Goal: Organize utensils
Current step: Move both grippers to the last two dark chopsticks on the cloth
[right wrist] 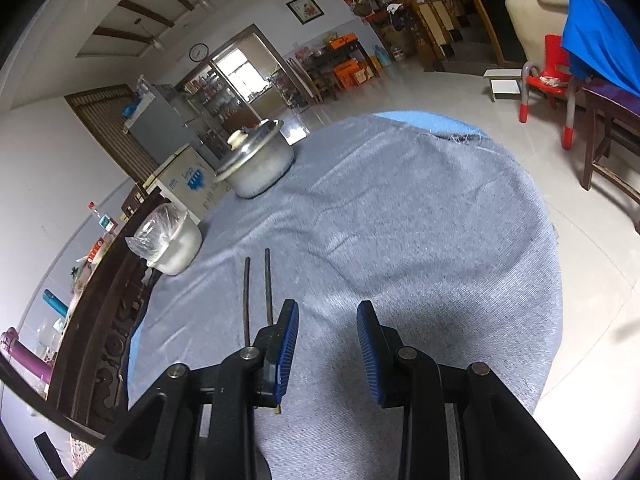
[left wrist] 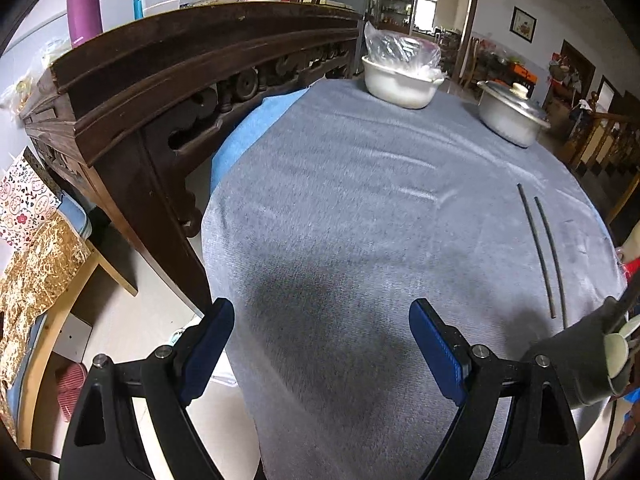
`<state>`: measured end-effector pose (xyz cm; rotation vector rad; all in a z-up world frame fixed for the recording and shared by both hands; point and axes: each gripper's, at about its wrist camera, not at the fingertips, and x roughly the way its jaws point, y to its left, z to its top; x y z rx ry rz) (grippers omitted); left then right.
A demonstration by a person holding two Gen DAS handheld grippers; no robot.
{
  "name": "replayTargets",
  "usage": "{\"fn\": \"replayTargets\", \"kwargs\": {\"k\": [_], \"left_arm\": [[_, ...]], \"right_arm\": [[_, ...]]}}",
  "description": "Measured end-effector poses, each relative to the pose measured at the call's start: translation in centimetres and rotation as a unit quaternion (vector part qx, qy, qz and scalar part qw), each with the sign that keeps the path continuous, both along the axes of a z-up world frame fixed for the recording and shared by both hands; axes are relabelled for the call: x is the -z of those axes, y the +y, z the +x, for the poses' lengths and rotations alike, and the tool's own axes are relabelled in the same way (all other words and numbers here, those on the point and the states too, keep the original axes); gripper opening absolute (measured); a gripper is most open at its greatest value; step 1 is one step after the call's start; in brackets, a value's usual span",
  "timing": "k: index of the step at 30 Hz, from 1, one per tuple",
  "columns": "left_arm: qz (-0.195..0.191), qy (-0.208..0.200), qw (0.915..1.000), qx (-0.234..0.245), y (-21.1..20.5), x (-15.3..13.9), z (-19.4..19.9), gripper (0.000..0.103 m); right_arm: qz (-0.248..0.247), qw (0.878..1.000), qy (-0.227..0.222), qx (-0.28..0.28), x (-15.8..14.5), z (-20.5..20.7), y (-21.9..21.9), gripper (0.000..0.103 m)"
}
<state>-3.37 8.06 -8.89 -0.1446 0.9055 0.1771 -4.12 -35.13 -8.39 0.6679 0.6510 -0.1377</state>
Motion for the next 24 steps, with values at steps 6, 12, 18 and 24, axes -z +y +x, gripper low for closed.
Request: {"fn": "replayTargets", "kwargs": {"k": [6,12,18,24], "left_arm": [[0.008,0.013,0.9999,-0.004,-0.1,0.7,0.9,0.089],[0.026,0.006,0.9996,-0.004,-0.3,0.4,2.1,0.089],[0.058,-0.007,0.9983,-0.005,-0.4,0.0,3.8,0.089],[0.072,-0.004,0.9974,0.000,-0.4,0.2,5.5,0.089]], "right_arm": [[0.008,1.000,0.012,0.002,1.1,0.6,-0.5,0.033],[0.009,1.000,0.018,-0.004,1.6,1.4,-0.6,0.033],[0.005,1.000,0.016,-0.019,1.3,3.1,-0.3,0.033],[-0.009,0.999,0.016,-0.043,0.8,5.8,0.6,0.033]]}}
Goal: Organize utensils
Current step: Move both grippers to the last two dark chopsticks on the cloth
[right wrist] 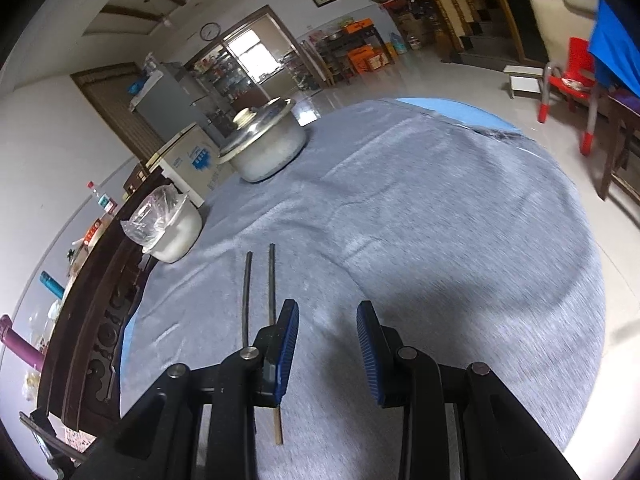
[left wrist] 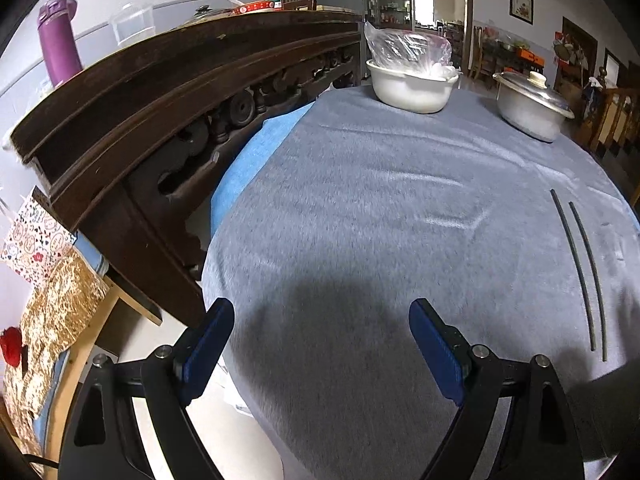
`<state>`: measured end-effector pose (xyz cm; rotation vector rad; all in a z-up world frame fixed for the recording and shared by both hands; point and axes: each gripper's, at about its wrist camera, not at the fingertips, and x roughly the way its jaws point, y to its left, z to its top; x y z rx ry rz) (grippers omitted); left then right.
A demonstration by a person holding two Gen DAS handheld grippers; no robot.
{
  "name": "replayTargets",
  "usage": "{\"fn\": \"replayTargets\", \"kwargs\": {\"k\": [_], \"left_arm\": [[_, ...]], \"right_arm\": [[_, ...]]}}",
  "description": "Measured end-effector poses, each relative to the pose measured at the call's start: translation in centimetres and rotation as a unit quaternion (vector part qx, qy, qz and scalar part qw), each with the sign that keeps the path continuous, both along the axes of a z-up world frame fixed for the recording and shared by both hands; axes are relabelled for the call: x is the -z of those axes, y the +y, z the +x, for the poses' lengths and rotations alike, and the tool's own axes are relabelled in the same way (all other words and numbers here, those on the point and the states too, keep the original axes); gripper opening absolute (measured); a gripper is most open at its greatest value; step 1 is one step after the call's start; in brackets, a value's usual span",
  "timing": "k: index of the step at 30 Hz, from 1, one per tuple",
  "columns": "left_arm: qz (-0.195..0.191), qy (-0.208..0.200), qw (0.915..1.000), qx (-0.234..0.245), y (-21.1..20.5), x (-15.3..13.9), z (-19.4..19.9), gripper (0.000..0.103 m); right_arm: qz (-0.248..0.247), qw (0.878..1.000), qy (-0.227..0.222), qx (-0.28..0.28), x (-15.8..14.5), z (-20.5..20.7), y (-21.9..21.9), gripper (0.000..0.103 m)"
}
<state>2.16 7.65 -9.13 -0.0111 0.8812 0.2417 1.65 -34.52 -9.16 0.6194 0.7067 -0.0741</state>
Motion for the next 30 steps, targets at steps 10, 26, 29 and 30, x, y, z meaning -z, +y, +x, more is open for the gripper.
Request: {"fn": "replayTargets", "kwargs": {"k": [10,26,29,30], "left_arm": [[0.013,0.000,0.9998,0.016,-0.6,0.2,3.3,0.089],[0.050,-0.003,0.9971,0.057,-3.2,0.0,8.1,0.089],[0.056,-0.004,0.9960,0.069,-4.0,-0.1,8.9,0.089],[0.057,-0.004,0.9956,0.075,-4.2,-0.1,9.2,0.089]], "right_arm": [[-0.014,0.999,0.009,-0.035,-0.4,4.4,1.0,0.033],[-0.018,0.997,0.029,-0.072,-0.5,8.9,1.4,0.033],[-0.022,0.996,0.033,-0.081,-0.5,9.6,1.6,0.033],[-0.022,0.995,0.037,-0.087,-0.5,10.0,1.7,0.033]]}}
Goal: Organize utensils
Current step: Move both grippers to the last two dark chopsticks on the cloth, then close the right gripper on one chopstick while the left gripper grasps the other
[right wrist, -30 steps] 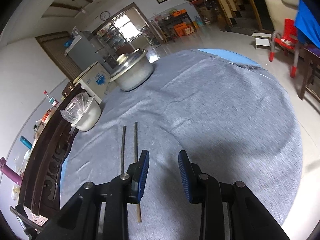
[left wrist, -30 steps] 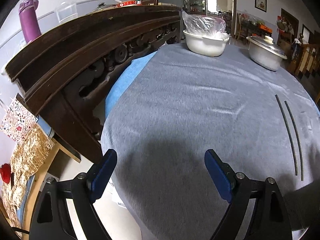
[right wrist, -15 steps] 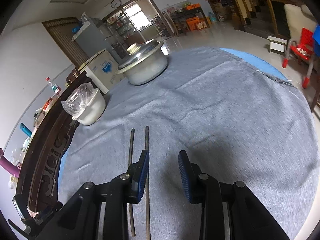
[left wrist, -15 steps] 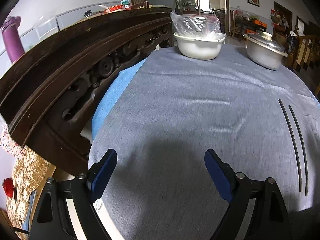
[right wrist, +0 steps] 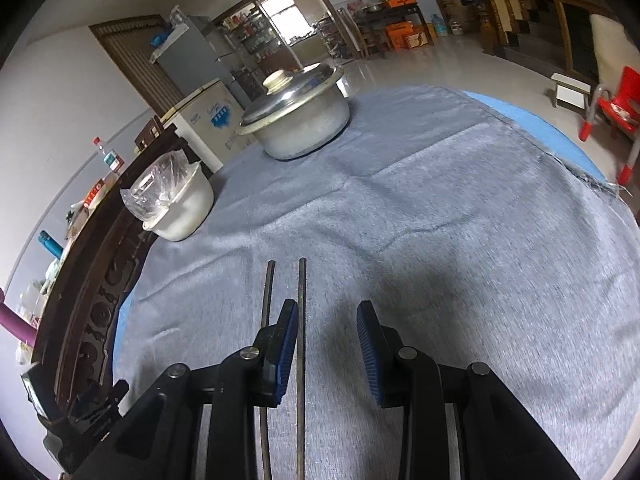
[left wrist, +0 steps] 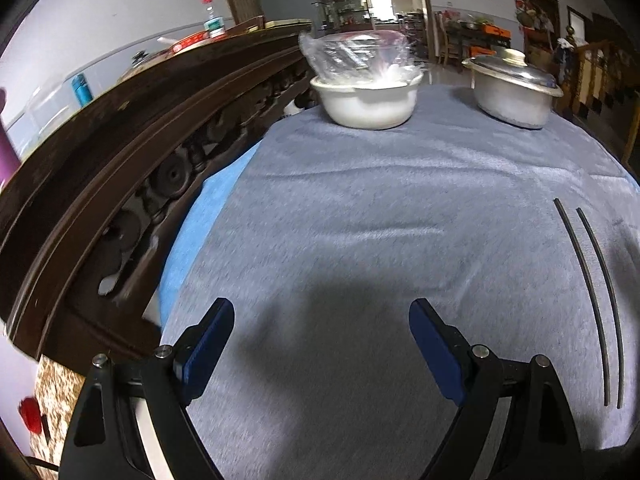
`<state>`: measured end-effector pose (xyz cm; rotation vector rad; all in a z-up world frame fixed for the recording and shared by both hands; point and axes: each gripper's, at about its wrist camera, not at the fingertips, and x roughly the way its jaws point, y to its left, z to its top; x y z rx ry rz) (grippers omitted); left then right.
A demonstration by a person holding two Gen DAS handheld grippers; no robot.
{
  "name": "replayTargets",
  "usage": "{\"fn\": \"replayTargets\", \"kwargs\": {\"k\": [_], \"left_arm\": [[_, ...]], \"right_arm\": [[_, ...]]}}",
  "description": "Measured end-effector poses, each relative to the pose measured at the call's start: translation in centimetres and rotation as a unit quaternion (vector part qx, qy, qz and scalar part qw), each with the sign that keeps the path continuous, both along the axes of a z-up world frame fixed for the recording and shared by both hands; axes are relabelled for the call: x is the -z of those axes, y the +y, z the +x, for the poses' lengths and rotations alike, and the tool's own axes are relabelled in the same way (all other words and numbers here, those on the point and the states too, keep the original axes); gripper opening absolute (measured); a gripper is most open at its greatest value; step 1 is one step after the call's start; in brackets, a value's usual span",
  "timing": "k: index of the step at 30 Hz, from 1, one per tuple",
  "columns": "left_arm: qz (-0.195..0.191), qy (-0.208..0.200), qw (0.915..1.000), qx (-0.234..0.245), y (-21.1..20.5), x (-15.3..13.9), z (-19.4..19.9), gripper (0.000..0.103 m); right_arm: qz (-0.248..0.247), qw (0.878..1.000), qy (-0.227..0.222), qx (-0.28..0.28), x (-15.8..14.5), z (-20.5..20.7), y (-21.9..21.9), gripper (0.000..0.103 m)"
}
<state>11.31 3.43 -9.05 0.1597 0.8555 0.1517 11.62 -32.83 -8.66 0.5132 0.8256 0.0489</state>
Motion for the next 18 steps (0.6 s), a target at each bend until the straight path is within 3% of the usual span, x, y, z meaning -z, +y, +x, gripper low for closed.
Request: {"fn": "replayTargets", "kwargs": {"k": [7,13,18], "left_arm": [[-0.009,0.027,0.9963,0.081,-3.1,-0.5,4.2,0.089],[-0.080,0.102,0.9802,0.150,-6.2,-0.7,8.2,0.089],[-0.093,0.132,0.9730,0.165,-8.2,-0.2,10.5,0.089]], "right_arm": [[0.005,0.999,0.035,-0.040,0.5,3.5,0.8,0.033],[-0.018,0.993,0.085,-0.077,1.3,7.9,2.6,0.033],[-0.054,0.982,0.142,-0.109,2.9,11.5,4.8,0.033]]}}
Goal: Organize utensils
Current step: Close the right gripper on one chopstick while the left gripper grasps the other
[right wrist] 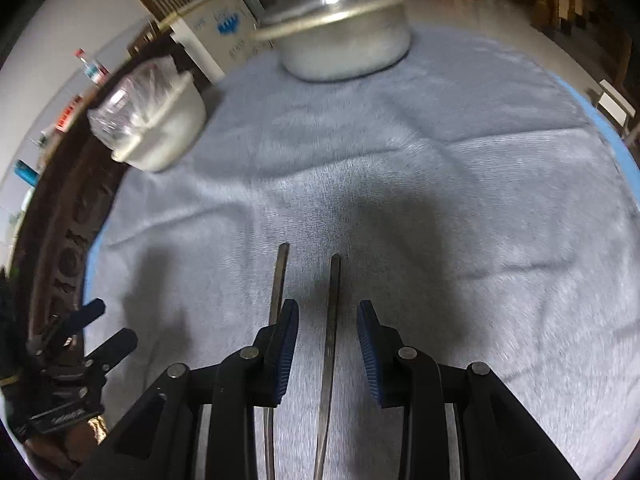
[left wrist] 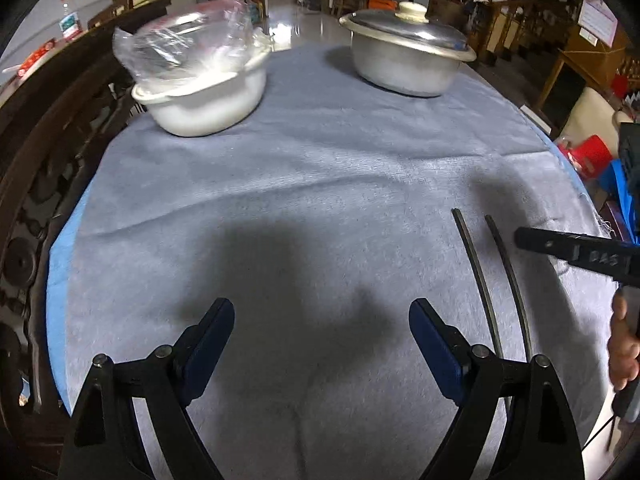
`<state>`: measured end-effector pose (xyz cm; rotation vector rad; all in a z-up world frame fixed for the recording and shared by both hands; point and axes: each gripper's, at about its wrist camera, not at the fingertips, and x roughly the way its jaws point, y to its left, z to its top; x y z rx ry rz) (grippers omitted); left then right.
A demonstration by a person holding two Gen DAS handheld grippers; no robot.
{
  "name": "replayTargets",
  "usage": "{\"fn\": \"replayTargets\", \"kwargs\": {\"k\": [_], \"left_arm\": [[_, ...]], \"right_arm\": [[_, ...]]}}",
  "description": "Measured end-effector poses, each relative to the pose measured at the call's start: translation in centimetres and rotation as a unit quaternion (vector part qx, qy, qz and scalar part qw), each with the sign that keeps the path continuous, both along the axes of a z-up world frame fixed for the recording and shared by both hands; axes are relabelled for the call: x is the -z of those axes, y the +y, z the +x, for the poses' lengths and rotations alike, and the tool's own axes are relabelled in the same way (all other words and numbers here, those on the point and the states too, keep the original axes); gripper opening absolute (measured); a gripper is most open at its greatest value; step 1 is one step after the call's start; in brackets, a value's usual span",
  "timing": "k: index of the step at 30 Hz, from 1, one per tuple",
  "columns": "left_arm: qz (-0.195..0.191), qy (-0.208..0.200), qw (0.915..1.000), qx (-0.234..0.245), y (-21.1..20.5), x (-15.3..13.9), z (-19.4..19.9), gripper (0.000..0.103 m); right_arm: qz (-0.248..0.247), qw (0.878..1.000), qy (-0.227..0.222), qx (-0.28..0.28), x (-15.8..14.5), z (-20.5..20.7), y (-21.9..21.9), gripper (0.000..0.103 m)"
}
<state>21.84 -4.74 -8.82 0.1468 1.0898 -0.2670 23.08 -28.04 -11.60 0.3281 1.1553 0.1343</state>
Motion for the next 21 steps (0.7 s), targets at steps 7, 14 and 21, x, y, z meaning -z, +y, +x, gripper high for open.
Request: {"fn": "replayTargets", "kwargs": {"k": [7,14,21], "left_arm": [[-0.008,0.022,0.9995,0.021,-2.0,0.4,1.2,0.089],[-0.008,0.028,0.9979,0.058,-5.7,0.8,2.4,0.089],[-0.006,0.060,0.9922,0.109,-10.8,2.6,4.5,0.073]], "right_arm": [[-0.063,0.997,0.036,0.004,1.6,2.1,1.5,0.023],[-0.071,0.997,0.027,0.024,1.7,1.6,0.2,0.007],[-0.064,0.997,0.028,0.041,1.9,0.2,-3.2,0.007]]}}
